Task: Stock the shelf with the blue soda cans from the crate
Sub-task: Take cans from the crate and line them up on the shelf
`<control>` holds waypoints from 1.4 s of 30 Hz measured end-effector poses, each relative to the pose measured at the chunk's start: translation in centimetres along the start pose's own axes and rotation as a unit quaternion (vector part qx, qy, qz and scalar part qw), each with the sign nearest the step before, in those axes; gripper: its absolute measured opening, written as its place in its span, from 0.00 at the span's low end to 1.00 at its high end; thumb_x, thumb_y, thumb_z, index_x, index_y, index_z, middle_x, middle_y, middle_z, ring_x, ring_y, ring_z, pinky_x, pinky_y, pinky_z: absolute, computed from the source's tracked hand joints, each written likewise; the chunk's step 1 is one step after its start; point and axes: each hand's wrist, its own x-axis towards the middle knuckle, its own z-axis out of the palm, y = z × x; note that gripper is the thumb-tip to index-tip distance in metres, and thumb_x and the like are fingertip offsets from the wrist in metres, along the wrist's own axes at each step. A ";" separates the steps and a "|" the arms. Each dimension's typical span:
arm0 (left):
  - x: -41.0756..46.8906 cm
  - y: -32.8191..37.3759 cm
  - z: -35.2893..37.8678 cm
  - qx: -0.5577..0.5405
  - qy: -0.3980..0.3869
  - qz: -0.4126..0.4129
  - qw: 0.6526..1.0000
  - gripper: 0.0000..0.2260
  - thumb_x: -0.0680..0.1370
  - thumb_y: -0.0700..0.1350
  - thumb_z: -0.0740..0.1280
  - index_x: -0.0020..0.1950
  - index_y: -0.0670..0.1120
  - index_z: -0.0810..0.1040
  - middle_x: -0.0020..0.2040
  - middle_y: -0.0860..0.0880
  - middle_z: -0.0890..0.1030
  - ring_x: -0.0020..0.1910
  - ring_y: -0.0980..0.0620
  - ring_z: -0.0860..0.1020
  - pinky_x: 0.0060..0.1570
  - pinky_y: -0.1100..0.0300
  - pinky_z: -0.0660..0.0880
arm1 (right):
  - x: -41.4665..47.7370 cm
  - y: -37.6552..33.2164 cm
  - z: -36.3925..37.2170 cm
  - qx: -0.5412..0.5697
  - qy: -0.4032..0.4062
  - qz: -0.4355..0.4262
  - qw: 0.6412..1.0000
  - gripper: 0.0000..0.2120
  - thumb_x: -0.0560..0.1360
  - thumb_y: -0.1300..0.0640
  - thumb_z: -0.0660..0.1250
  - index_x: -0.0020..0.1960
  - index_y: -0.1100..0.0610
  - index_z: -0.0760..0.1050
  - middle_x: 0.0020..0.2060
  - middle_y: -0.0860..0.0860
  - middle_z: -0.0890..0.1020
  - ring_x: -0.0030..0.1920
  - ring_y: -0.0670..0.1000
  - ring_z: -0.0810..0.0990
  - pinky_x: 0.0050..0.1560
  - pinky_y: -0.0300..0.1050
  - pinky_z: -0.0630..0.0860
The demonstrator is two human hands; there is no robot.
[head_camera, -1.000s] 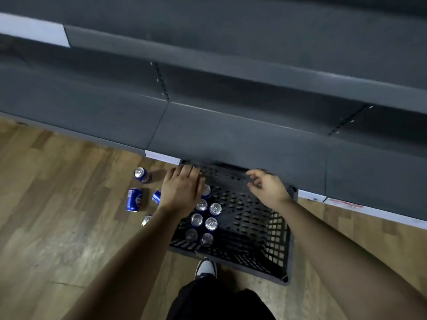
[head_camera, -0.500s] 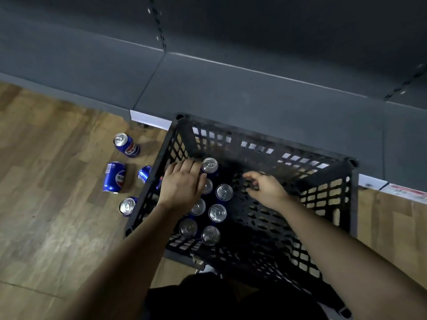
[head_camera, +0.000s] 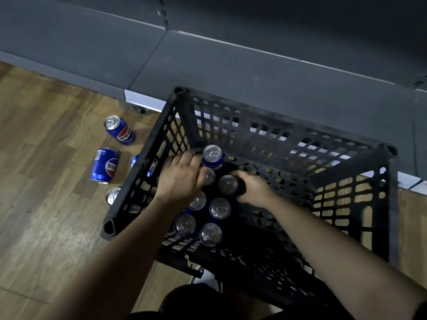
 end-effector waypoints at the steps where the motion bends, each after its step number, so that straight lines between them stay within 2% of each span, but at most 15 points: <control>1: 0.0 0.0 0.0 -0.001 -0.001 -0.001 1.000 0.22 0.79 0.56 0.49 0.63 0.46 0.74 0.63 0.45 0.75 0.59 0.45 0.74 0.61 0.48 0.67 | 0.2 -0.2 0.3 -0.006 -0.002 -0.001 1.000 0.40 0.64 0.60 0.76 0.72 0.47 0.65 0.64 0.53 0.76 0.63 0.55 0.75 0.58 0.45 0.73; 4: 0.0 -0.1 0.0 -0.004 0.000 -0.004 1.000 0.22 0.80 0.56 0.49 0.64 0.46 0.73 0.64 0.46 0.74 0.61 0.46 0.73 0.62 0.48 0.66 | 0.6 -0.8 1.0 -0.037 0.008 -0.019 0.999 0.43 0.63 0.62 0.76 0.73 0.48 0.63 0.66 0.53 0.74 0.65 0.57 0.73 0.60 0.44 0.71; 7: 0.1 -0.3 0.0 -0.005 0.000 -0.005 1.000 0.22 0.80 0.56 0.48 0.64 0.46 0.73 0.65 0.46 0.74 0.62 0.46 0.73 0.63 0.49 0.66 | 0.8 -1.2 1.1 -0.040 0.017 -0.024 0.999 0.42 0.64 0.64 0.76 0.73 0.50 0.63 0.66 0.54 0.75 0.65 0.57 0.74 0.58 0.43 0.70; 12: 0.4 -0.2 -0.4 -0.001 0.002 -0.003 1.000 0.22 0.79 0.56 0.49 0.62 0.46 0.74 0.63 0.45 0.75 0.60 0.45 0.74 0.61 0.48 0.68 | 0.3 -0.6 0.5 0.026 0.018 -0.025 0.999 0.39 0.62 0.62 0.78 0.69 0.51 0.66 0.60 0.55 0.79 0.60 0.56 0.76 0.58 0.46 0.73; 16: 0.3 0.7 -2.8 0.001 0.001 0.006 1.000 0.22 0.79 0.55 0.49 0.60 0.46 0.75 0.62 0.45 0.76 0.59 0.45 0.75 0.60 0.49 0.68 | -2.2 -1.2 -1.9 0.112 0.030 -0.031 0.993 0.35 0.63 0.61 0.79 0.66 0.51 0.69 0.54 0.46 0.79 0.57 0.49 0.77 0.54 0.40 0.70; 18: -0.1 1.5 -5.3 -0.003 0.009 0.014 1.000 0.21 0.79 0.55 0.51 0.59 0.45 0.76 0.61 0.45 0.77 0.59 0.45 0.75 0.60 0.49 0.68 | -4.1 -2.1 -4.1 0.133 0.022 -0.028 0.990 0.35 0.63 0.60 0.80 0.65 0.51 0.70 0.53 0.44 0.79 0.55 0.45 0.77 0.49 0.33 0.69; 20: -0.4 2.5 -8.6 -0.006 0.012 0.022 1.000 0.20 0.79 0.54 0.52 0.58 0.45 0.77 0.60 0.45 0.77 0.58 0.45 0.75 0.59 0.50 0.68 | -6.5 -3.4 -6.8 0.147 0.014 -0.024 0.989 0.35 0.63 0.60 0.81 0.65 0.50 0.70 0.53 0.43 0.79 0.53 0.43 0.76 0.46 0.24 0.67; 23: -0.9 4.0 -14.3 -0.010 0.012 0.035 0.999 0.19 0.79 0.53 0.53 0.58 0.46 0.78 0.59 0.46 0.78 0.58 0.45 0.76 0.59 0.50 0.69 | -10.4 -5.9 -11.2 0.169 0.018 -0.014 0.985 0.35 0.62 0.60 0.81 0.65 0.48 0.71 0.52 0.42 0.80 0.52 0.43 0.78 0.47 0.23 0.68; 24: -1.0 4.4 -16.5 -0.011 0.017 0.038 0.999 0.19 0.79 0.53 0.53 0.58 0.46 0.78 0.59 0.46 0.78 0.58 0.45 0.76 0.59 0.50 0.68 | -11.8 -7.0 -12.8 0.174 0.022 -0.013 0.984 0.35 0.62 0.60 0.81 0.64 0.48 0.71 0.52 0.42 0.80 0.52 0.43 0.78 0.50 0.26 0.71; 26: -1.1 5.3 -21.0 -0.009 0.031 0.045 0.998 0.19 0.79 0.53 0.52 0.57 0.46 0.78 0.57 0.46 0.78 0.57 0.46 0.76 0.58 0.51 0.67 | -14.5 -9.0 -15.9 0.183 0.036 -0.012 0.982 0.35 0.61 0.58 0.82 0.63 0.45 0.71 0.53 0.42 0.81 0.54 0.44 0.79 0.58 0.38 0.75; 28: -1.1 6.3 -25.6 -0.001 0.040 0.051 0.998 0.19 0.79 0.53 0.52 0.57 0.46 0.78 0.57 0.46 0.78 0.56 0.46 0.76 0.59 0.53 0.66 | -17.3 -11.2 -19.2 0.196 0.052 -0.018 0.979 0.35 0.58 0.54 0.82 0.61 0.41 0.71 0.54 0.42 0.81 0.56 0.45 0.80 0.63 0.49 0.75; 30: -1.2 7.5 -30.3 0.015 0.042 0.055 0.998 0.19 0.78 0.52 0.53 0.58 0.45 0.78 0.58 0.45 0.79 0.56 0.45 0.76 0.59 0.52 0.67 | -20.3 -13.5 -22.6 0.214 0.059 -0.029 0.975 0.35 0.57 0.54 0.83 0.58 0.39 0.72 0.54 0.43 0.81 0.56 0.47 0.80 0.63 0.53 0.75; 33: -1.1 9.4 -37.6 0.019 0.058 0.063 0.996 0.20 0.77 0.51 0.53 0.56 0.44 0.80 0.56 0.43 0.80 0.54 0.43 0.78 0.58 0.50 0.71 | -25.0 -17.2 -28.2 0.235 0.077 -0.041 0.968 0.35 0.54 0.49 0.83 0.57 0.37 0.72 0.53 0.44 0.82 0.56 0.47 0.81 0.63 0.52 0.76; 38: -0.8 13.0 -49.4 0.023 0.101 0.077 0.992 0.20 0.77 0.51 0.53 0.55 0.43 0.81 0.55 0.44 0.81 0.52 0.44 0.79 0.55 0.49 0.74 | -33.1 -23.3 -37.9 0.277 0.087 -0.072 0.954 0.33 0.62 0.66 0.81 0.61 0.50 0.72 0.55 0.49 0.82 0.56 0.48 0.81 0.61 0.42 0.76; 42: -0.4 15.8 -58.0 0.033 0.154 0.103 0.982 0.20 0.76 0.50 0.52 0.54 0.44 0.80 0.53 0.44 0.81 0.51 0.44 0.80 0.54 0.49 0.74 | -38.7 -27.7 -45.2 0.270 0.092 -0.109 0.952 0.31 0.63 0.69 0.79 0.61 0.53 0.73 0.54 0.48 0.82 0.56 0.46 0.81 0.58 0.39 0.77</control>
